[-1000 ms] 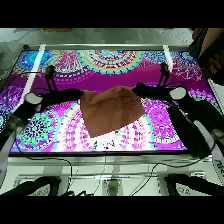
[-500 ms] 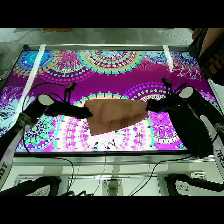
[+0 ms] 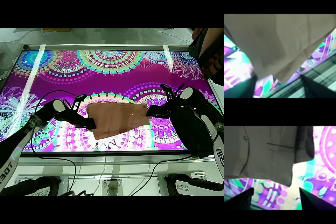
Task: Fold the clothes and pants, and hang the long-sleeved shirts on hangers.
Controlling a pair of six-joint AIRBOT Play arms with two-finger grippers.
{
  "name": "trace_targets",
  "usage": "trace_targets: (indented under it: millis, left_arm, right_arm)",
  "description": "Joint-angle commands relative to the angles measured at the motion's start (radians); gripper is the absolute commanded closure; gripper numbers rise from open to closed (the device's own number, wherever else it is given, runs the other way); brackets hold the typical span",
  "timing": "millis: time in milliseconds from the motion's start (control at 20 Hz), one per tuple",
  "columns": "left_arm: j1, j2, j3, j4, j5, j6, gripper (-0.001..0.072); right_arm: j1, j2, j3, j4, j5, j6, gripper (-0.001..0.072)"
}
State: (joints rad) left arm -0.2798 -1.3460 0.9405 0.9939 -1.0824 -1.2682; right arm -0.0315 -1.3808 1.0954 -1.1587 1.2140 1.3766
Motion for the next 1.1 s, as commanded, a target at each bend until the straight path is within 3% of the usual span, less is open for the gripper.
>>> trace_targets:
  millis: [0,100,250,450,750,1050]
  left_arm:
    - [0.0,-0.003,-0.001,0.024,-0.006,-0.004,0.0015]
    - [0.0,-0.003,-0.001,0.024,-0.006,-0.004,0.0014]
    - [0.0,-0.003,-0.001,0.024,-0.006,-0.004,0.0015]
    - [0.0,-0.003,-0.001,0.024,-0.006,-0.004,0.0015]
    - [0.0,-0.003,-0.001,0.024,-0.001,-0.004,0.0015]
    - [0.0,-0.003,-0.001,0.024,0.002,-0.004,0.0015]
  right_arm:
    - [-0.016,-0.003,0.003,-0.091,-0.1,-0.003,0.0083]
    - [-0.058,-0.029,0.035,-0.085,-0.141,0.01,0.0084]
    - [-0.155,-0.145,0.162,-0.01,-0.06,0.004,0.0083]
    - [-0.256,-0.335,0.281,0.259,0.098,-0.113,0.0082]
    - [-0.167,-0.505,0.281,0.339,0.095,-0.257,0.0079]
    - [-0.02,-0.526,0.281,0.429,0.093,-0.337,0.0094]
